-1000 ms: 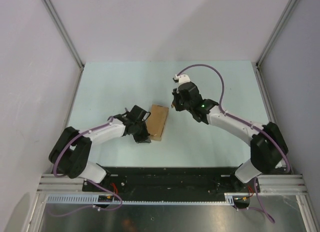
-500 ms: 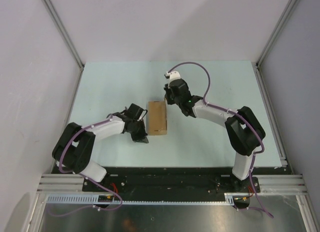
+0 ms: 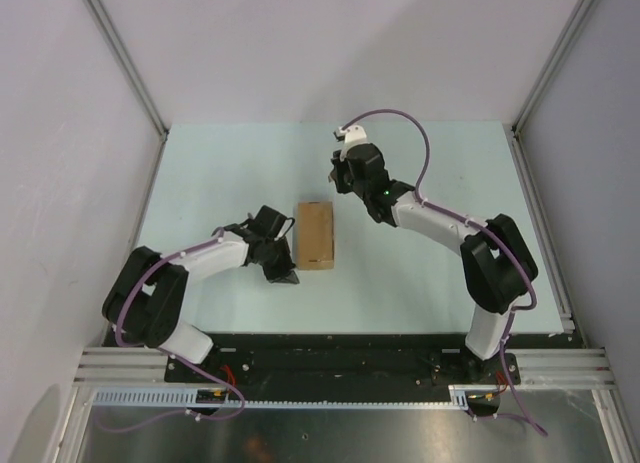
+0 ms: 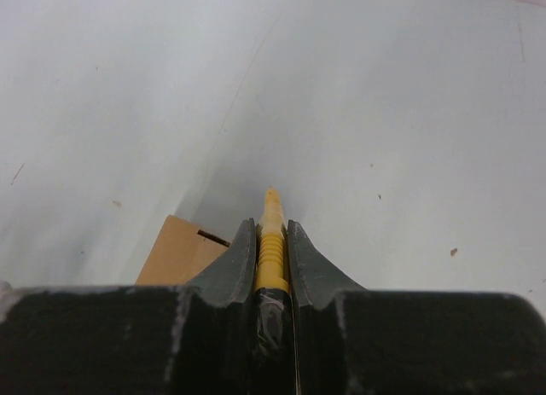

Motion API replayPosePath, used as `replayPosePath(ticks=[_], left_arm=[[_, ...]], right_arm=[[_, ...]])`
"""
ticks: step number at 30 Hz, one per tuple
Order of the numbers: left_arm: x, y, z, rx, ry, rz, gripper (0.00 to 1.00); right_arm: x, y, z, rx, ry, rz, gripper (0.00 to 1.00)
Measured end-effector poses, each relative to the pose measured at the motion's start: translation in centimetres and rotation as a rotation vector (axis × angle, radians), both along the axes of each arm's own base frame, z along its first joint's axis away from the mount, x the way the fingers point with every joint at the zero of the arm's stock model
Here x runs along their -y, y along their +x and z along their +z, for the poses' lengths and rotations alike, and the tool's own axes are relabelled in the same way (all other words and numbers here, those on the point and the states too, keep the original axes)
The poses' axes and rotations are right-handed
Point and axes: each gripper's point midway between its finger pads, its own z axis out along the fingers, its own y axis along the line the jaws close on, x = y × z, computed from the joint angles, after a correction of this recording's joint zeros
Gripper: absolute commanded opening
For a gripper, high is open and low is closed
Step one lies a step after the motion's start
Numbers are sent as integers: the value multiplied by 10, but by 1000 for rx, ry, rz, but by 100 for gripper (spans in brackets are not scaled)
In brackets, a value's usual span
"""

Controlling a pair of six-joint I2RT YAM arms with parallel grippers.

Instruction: Unpack the express box

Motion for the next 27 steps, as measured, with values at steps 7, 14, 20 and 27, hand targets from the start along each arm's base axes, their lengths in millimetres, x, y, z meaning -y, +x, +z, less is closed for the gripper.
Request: replayPosePath(ticks=[7, 14, 20, 27], left_arm=[[3, 7, 4, 10, -10, 71, 1], [6, 14, 10, 20, -31, 125, 2], [8, 15, 6, -5, -35, 127, 2], [0, 20, 0, -37, -34, 160, 2]], right_arm=[[-8, 3, -38, -73, -30, 49, 0], [-15, -12, -72, -176, -84, 112, 0], [-7, -16, -74, -215, -111, 101, 0], [15, -33, -75, -287, -176, 58, 0]])
